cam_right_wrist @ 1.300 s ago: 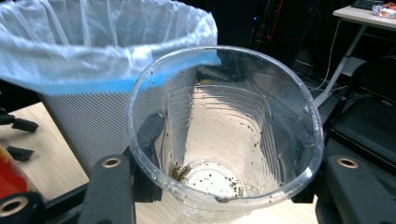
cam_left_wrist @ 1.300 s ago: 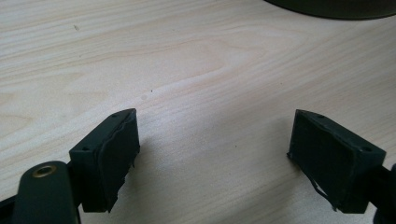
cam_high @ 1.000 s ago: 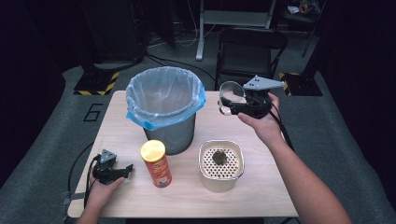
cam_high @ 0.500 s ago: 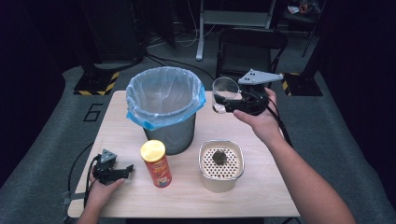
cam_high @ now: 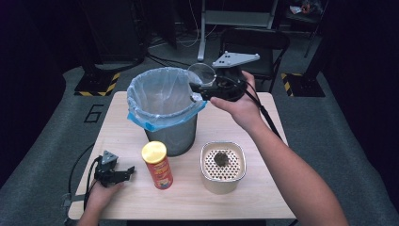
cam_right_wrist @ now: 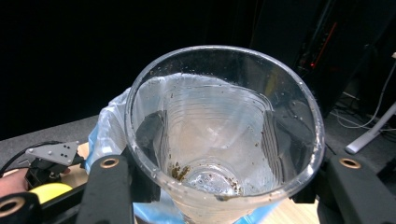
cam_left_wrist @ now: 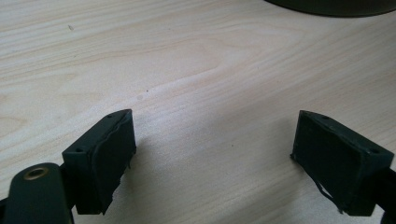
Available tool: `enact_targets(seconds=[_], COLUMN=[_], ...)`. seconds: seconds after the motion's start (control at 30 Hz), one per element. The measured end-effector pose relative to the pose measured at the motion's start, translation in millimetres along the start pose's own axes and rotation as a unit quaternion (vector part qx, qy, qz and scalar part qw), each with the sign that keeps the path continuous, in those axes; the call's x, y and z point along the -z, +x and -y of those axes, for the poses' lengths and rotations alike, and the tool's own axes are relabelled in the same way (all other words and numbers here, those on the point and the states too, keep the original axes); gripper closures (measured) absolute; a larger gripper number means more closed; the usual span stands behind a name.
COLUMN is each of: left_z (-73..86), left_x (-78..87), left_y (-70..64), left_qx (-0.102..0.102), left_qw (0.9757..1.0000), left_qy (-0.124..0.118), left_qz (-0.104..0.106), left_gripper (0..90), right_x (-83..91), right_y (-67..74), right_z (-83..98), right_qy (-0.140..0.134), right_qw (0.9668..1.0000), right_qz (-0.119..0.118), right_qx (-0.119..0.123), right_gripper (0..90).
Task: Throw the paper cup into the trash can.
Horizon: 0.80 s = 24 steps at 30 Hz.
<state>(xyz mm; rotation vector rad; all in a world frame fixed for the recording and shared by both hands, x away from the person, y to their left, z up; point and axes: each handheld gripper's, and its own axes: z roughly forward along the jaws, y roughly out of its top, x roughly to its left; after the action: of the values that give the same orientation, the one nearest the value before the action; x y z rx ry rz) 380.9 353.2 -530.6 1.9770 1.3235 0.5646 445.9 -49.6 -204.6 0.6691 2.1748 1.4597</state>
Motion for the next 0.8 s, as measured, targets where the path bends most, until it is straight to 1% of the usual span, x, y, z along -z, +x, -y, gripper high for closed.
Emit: enact_targets(seconds=[0.13, 0.17, 0.2, 0.23, 0.3, 0.33, 0.37, 0.43, 0.5, 0.53, 0.63, 0.67, 0.7, 0.77, 0.8], left_z=[-0.1, 0.0, 0.0, 0.0, 0.1, 0.1, 0.1, 0.0, 0.0, -0.2, -0.3, 0.0, -0.1, -0.1, 0.1], left_x=[0.2, -0.4, -0.3, -0.3, -0.4, -0.4, -0.4, -0.3, -0.2, -0.1, 0.0, -0.4, -0.2, -0.2, -0.2], left_y=[0.3, -0.4, -0.4, -0.3, -0.4, -0.3, -0.3, 0.0, 0.1, 0.7, 0.6, -0.1, 0.7, 0.6, 0.0], left_qx=[-0.002, 0.003, 0.002, 0.002, 0.004, 0.005, 0.005, 0.002, 0.001, -0.003, -0.002, 0.004, -0.002, -0.002, 0.002], left_qw=[1.0000, 1.0000, 1.0000, 1.0000, 1.0000, 1.0000, 1.0000, 1.0000, 1.0000, 1.0000, 1.0000, 1.0000, 1.0000, 1.0000, 1.0000], left_qy=[0.000, -0.003, -0.003, -0.002, -0.003, -0.003, -0.003, -0.003, -0.003, -0.002, -0.001, -0.003, -0.002, -0.003, -0.003], left_qz=[-0.001, -0.001, -0.003, -0.003, -0.001, 0.000, 0.000, -0.002, -0.002, -0.002, -0.002, 0.001, -0.001, -0.002, -0.001], left_gripper=[13.1, 13.1, 13.1, 13.2, 13.2, 13.2, 13.3, 13.3, 13.3, 13.3, 13.4, 13.4, 13.4, 13.4, 13.4], right_x=[-12.5, -16.8, -21.1, -29.4, -37.2, -37.2, -44.2, -50.4, -56.0, -58.4, -65.7, -68.3, -70.8, -75.7, -77.6], right_y=[1.8, 2.0, 2.4, 2.1, 2.3, 2.3, 2.9, 3.8, 4.0, 3.8, 2.4, 1.6, 1.5, 1.6, 1.7], right_z=[-2.2, -2.4, -2.3, -1.8, -1.5, -1.5, -2.2, -3.8, -4.9, -5.3, -6.4, -6.7, -6.9, -7.5, -7.8], right_qy=[0.002, 0.002, 0.004, 0.004, 0.005, 0.005, 0.006, 0.009, 0.012, 0.012, 0.012, 0.013, 0.014, 0.016, 0.017], right_qw=[1.0000, 1.0000, 0.9999, 0.9999, 0.9998, 0.9998, 0.9997, 0.9998, 0.9998, 0.9998, 0.9998, 0.9998, 0.9997, 0.9998, 0.9998], right_qz=[-0.007, -0.009, -0.009, -0.013, -0.017, -0.017, -0.018, -0.016, -0.014, -0.015, -0.015, -0.015, -0.014, -0.010, -0.011], right_qx=[-0.002, -0.002, 0.000, 0.003, 0.004, 0.004, 0.012, 0.012, 0.004, 0.002, -0.005, -0.007, -0.011, -0.008, -0.009], right_gripper=[41.2, 41.2, 41.2, 41.2, 41.2, 41.2, 41.2, 41.2, 41.2, 41.2, 41.1, 41.0, 41.0, 40.9, 41.0])
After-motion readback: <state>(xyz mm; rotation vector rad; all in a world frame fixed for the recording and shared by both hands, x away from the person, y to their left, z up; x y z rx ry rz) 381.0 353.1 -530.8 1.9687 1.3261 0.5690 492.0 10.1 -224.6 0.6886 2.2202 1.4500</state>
